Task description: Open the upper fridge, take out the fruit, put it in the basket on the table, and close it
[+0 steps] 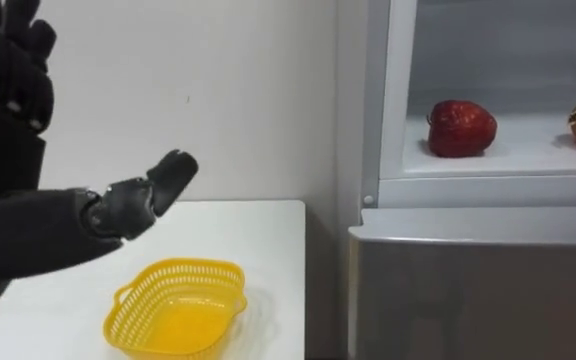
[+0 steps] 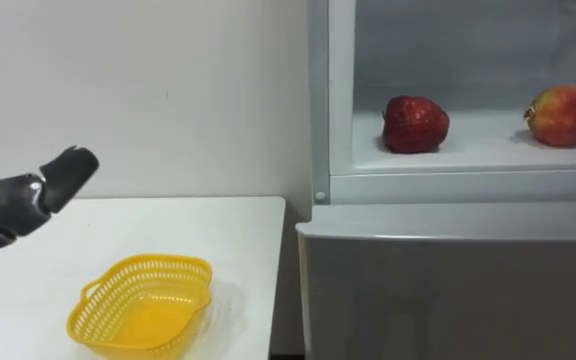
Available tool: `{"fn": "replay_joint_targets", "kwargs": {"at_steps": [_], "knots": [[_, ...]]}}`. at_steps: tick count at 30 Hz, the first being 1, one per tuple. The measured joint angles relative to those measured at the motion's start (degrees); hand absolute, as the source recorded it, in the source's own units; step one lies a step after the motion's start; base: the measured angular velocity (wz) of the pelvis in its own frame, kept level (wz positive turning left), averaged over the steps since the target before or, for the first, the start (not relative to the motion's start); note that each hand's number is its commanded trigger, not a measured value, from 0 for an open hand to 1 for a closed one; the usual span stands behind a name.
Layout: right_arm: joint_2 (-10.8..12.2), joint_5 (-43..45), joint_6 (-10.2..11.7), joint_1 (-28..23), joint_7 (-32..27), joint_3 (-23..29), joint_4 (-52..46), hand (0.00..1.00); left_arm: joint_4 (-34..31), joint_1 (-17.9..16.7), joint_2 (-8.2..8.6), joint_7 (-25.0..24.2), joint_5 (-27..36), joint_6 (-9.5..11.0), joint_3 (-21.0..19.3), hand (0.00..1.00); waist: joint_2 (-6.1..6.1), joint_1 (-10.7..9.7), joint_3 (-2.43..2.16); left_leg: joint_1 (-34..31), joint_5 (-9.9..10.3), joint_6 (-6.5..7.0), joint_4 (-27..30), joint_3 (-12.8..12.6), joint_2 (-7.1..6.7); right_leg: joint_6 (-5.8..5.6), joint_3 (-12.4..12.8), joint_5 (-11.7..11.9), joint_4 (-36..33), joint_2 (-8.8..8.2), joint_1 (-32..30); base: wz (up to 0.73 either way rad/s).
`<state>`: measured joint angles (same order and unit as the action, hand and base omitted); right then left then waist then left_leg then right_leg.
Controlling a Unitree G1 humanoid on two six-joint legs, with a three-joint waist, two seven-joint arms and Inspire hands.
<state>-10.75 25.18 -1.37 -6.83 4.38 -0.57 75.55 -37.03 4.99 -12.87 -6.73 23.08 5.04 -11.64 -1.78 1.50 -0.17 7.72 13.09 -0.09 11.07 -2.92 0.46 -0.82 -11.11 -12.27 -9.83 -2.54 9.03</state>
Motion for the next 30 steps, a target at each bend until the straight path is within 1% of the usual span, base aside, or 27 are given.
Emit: {"fn": "replay_joint_targets", "kwargs": {"at_steps": [1,3,4,5,7,8,9,10,11,12,13,15,16,17,18,19,21,23,24,25,27,28,29,30], "knots": [[0.0,0.0,0.0,0.0,0.1,-0.6,0.1,0.0,0.0,0.0,-0.01,-0.7,0.4,0.0,1.5,0.0,0.17,-0.2,0.08,-0.1,0.0,0.0,0.2,0.0,-0.02,0.01,0.0,0.0,0.0,-0.03,0.1,0.0],[0.0,0.1,0.0,0.2,0.5,-0.8,0.0,0.0,0.1,0.0,-0.02,-2.9,2.3,-0.2,4.6,0.0,0.05,-0.6,0.1,-0.2,0.0,0.0,0.2,0.0,-0.04,0.01,0.0,0.0,0.0,-0.05,0.0,0.0],[0.0,0.1,0.0,0.3,0.7,-0.8,0.1,0.0,0.2,0.0,-0.04,-3.5,2.3,-0.2,5.2,0.0,0.04,-0.8,0.11,-0.2,0.0,0.0,0.2,0.0,-0.04,0.01,0.0,0.0,0.0,-0.05,0.0,0.0],[0.0,0.2,0.0,0.7,0.9,-0.7,0.1,0.0,0.3,0.0,-0.08,-4.6,2.8,-0.5,6.4,0.0,-0.05,-1.5,0.15,-0.3,0.0,0.0,0.3,-0.1,-0.04,0.01,-0.1,0.0,0.1,-0.06,-0.1,0.0],[-0.1,0.1,-0.2,1.3,1.0,-0.7,0.1,0.0,0.6,0.0,-0.17,-6.5,4.6,-1.3,8.0,0.0,-0.21,-2.9,0.19,-0.5,0.0,0.0,0.3,-0.1,-0.06,0.01,-0.3,0.0,0.2,-0.12,-0.1,0.02],[-0.1,0.2,-0.7,1.6,1.1,-0.7,0.1,0.0,0.6,0.0,-0.23,-7.9,5.2,-2.1,8.9,0.0,-0.35,-3.4,0.16,-0.5,0.0,0.0,0.3,-0.2,-0.05,0.01,-0.1,0.0,0.2,-0.1,-0.3,0.0],[-0.2,0.2,-1.0,1.8,1.2,-0.7,0.1,0.0,0.6,0.0,-0.32,-8.5,5.3,-2.6,9.4,0.0,-0.4,-3.8,0.15,-0.6,0.0,0.0,0.3,-0.3,-0.05,0.01,0.0,0.0,0.2,-0.09,-0.3,-0.04],[-0.2,0.4,-1.3,2.0,1.5,-0.7,0.0,0.0,0.6,0.2,-0.47,-9.8,5.4,-3.4,10.2,0.0,-0.44,-4.8,0.14,-0.6,0.0,0.0,0.3,-0.3,-0.07,0.0,0.0,0.0,0.2,-0.11,-0.4,0.0],[-0.2,0.7,-1.5,2.4,2.0,-0.6,0.2,0.0,0.6,0.5,-0.65,-10.6,5.6,-4.1,11.1,0.0,-0.49,-6.0,0.14,-0.8,0.0,0.0,0.3,-0.2,-0.07,0.0,0.0,0.0,0.2,-0.1,-0.6,0.0],[-0.2,0.7,-1.8,2.8,2.1,-0.6,0.3,0.0,0.6,1.5,-0.65,-11.4,5.6,-5.0,12.4,0.0,-0.48,-6.7,0.14,-1.0,0.0,0.0,0.3,-0.2,-0.07,0.0,0.1,0.0,0.1,-0.09,-0.8,0.0],[-0.2,0.7,-1.9,2.9,2.1,-0.6,0.4,0.0,0.7,2.0,-0.68,-11.8,5.6,-5.3,13.0,0.0,-0.44,-7.1,0.17,-1.0,0.0,0.0,0.2,-0.3,-0.07,0.01,0.2,0.0,0.1,-0.08,-0.9,-0.04],[-0.2,0.7,-2.1,3.1,2.1,-0.7,0.4,0.0,0.7,3.3,-1.09,-13.0,6.4,-5.6,15.1,0.0,-0.36,-7.9,0.22,-0.9,0.0,0.0,0.2,-0.4,-0.04,0.01,0.4,0.0,0.0,-0.07,-0.9,-0.09],[-0.2,0.7,-2.4,3.2,2.2,-0.9,0.5,0.0,0.8,4.2,-1.28,-14.0,6.8,-5.9,16.5,0.0,-0.35,-8.3,0.24,-0.6,0.0,0.0,0.1,-0.9,0.03,0.02,0.5,0.0,0.0,-0.06,-0.8,-0.18],[-0.3,0.7,-2.5,3.2,2.3,-1.5,0.6,0.0,0.9,4.8,-1.27,-14.8,6.8,-6.0,17.8,0.0,-0.38,-8.8,0.25,-0.3,0.0,0.0,0.0,-1.6,0.11,0.02,0.9,0.0,0.0,-0.03,-0.7,-0.22],[-0.4,0.7,-2.5,3.2,2.5,-2.6,0.6,0.0,1.1,5.6,-1.31,-15.4,7.4,-6.1,19.5,0.0,-0.42,-9.5,0.27,-0.2,0.0,0.0,0.0,-1.7,0.12,0.02,1.5,0.0,0.0,-0.01,-0.8,-0.16],[-0.5,0.7,-2.5,3.3,2.6,-2.9,0.6,0.0,1.2,6.1,-1.29,-15.5,7.8,-6.1,20.6,0.0,-0.48,-9.7,0.31,-0.3,0.0,0.0,0.0,-1.7,0.11,0.02,1.6,0.0,0.0,-0.01,-0.9,-0.11],[-0.5,0.6,-3.0,3.8,2.7,-3.3,0.5,0.0,2.0,8.6,-1.13,-17.0,9.0,-6.8,25.3,0.0,-0.67,-10.9,0.44,-0.5,0.0,0.0,-0.3,-2.3,0.1,0.01,1.8,0.0,0.1,-0.04,-1.3,-0.05],[-0.4,0.6,-3.2,3.9,2.7,-3.3,0.6,0.0,2.6,10.6,-0.44,-18.2,9.0,-7.7,27.6,0.0,-0.77,-11.8,0.38,-0.5,0.0,0.0,-0.3,-2.6,0.13,0.01,2.0,0.0,0.0,0.0,-1.4,-0.07],[-0.4,0.5,-3.3,4.0,2.7,-3.5,0.6,0.0,2.6,11.1,-0.19,-18.7,9.1,-7.8,28.0,0.0,-0.79,-12.2,0.37,-0.5,0.0,0.0,-0.3,-2.6,0.13,0.01,2.2,0.0,0.0,0.0,-1.5,-0.12],[-0.4,0.0,-3.4,4.0,2.7,-3.8,0.5,0.0,2.7,12.5,0.31,-19.5,9.9,-8.2,28.7,0.0,-0.86,-12.6,0.32,-0.4,0.0,0.0,-0.3,-3.0,0.18,0.01,2.7,0.0,0.0,0.04,-1.6,-0.13],[-0.4,-0.1,-3.6,4.3,2.7,-3.8,0.9,0.0,4.5,17.8,1.63,-20.3,12.5,-8.3,30.3,0.0,-0.86,-14.0,0.33,-0.2,0.0,0.0,-0.4,-3.3,0.21,0.04,3.0,0.1,-0.1,0.09,-1.5,-0.09],[-0.5,-0.2,-3.6,4.6,2.6,-3.8,1.0,0.0,4.9,19.3,1.83,-20.3,12.8,-8.3,30.8,0.0,-0.89,-14.2,0.35,-0.2,0.0,0.0,-0.4,-3.4,0.21,0.04,3.1,0.1,-0.1,0.09,-1.6,-0.07],[-0.5,-0.3,-3.6,5.2,2.3,-3.8,1.2,0.0,5.5,21.5,2.18,-20.3,13.6,-8.3,32.0,0.0,-0.92,-15.1,0.36,-0.1,0.0,0.0,-0.4,-3.6,0.23,0.04,3.2,0.1,-0.1,0.11,-1.7,-0.12],[-0.5,-0.4,-3.5,5.7,2.1,-3.8,1.2,0.0,5.6,23.1,2.56,-20.3,13.7,-8.3,33.1,0.0,-0.96,-16.1,0.34,0.0,0.0,0.0,-0.4,-4.2,0.29,0.04,3.4,0.1,-0.1,0.11,-1.7,-0.14]]}}
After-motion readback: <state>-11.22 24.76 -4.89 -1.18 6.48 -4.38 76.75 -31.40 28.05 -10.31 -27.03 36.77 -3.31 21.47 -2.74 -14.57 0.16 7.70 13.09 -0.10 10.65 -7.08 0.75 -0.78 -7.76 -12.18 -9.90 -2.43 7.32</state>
